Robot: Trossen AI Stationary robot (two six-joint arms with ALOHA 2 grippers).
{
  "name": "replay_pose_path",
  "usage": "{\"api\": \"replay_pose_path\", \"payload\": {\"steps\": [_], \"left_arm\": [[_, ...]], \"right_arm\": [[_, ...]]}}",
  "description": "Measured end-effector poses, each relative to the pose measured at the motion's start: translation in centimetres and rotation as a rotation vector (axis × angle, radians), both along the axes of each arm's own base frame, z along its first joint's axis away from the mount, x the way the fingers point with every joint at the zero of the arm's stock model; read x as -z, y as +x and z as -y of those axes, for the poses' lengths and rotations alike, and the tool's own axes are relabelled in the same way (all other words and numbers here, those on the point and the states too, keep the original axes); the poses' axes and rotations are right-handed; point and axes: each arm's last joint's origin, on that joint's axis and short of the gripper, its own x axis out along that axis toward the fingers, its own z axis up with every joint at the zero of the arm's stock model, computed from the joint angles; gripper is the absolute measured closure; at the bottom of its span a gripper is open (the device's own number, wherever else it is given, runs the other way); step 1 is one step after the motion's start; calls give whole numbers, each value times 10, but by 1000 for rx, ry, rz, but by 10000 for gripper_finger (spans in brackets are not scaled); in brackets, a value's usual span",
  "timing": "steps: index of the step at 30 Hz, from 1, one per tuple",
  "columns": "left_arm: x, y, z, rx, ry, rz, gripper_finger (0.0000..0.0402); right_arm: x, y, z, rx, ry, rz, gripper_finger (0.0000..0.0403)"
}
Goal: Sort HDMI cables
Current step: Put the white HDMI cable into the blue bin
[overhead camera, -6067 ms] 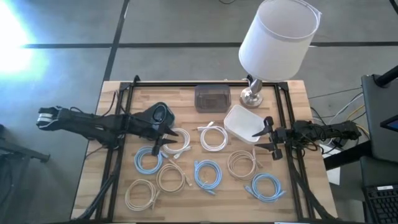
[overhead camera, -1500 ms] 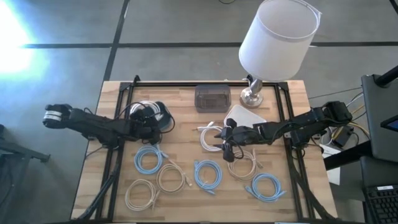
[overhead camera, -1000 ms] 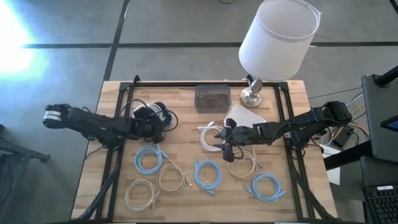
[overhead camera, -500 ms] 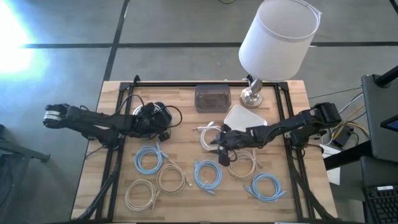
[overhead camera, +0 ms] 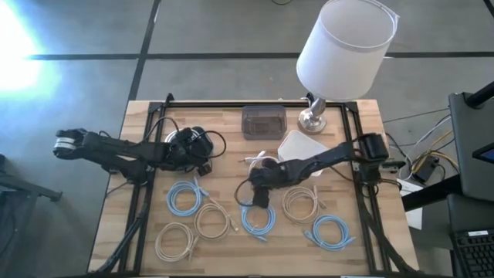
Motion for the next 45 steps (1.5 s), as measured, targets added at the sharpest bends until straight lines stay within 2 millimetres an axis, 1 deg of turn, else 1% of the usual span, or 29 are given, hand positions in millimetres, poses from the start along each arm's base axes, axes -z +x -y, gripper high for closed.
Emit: {"api": "replay_pose_path", "payload": {"steps": [4, 6, 9, 13, 20, 27, 29, 31, 37, 39, 42, 45], "left_arm": [[0, 0, 0, 2, -9, 4, 234], [0, 0, 1, 12, -21, 5, 234], [0, 1, 1, 31, -43, 6, 234], [0, 1, 2, 36, -48, 11, 234], [0, 1, 2, 36, -53, 12, 234], [1, 1, 2, 43, -60, 12, 234], [1, 1, 2, 52, -70, 11, 234], [1, 1, 2, 55, -73, 11, 234], [1, 2, 4, 62, -124, 35, 234], [1, 3, 4, 85, -157, 45, 234], [1, 5, 8, 184, -222, 34, 234], [0, 8, 14, 367, -276, 27, 234]], "right_arm": [[5, 12, 2, 31, -60, -113, 219], [10, 15, 3, 51, -62, -183, 219], [13, 19, 3, 86, -44, -225, 219], [15, 21, 3, 72, -2, -238, 219], [12, 21, 5, 76, 0, -232, 219], [13, 20, 9, 88, 4, -234, 223], [13, 20, 9, 87, 4, -234, 236], [13, 21, 9, 71, 4, -235, 259], [11, 22, 9, 29, 8, -241, 355], [8, 23, 8, -4, -1, -237, 376], [-1, 28, 2, -69, -11, -208, 376], [-19, 33, -2, -135, -3, -154, 366]]}}
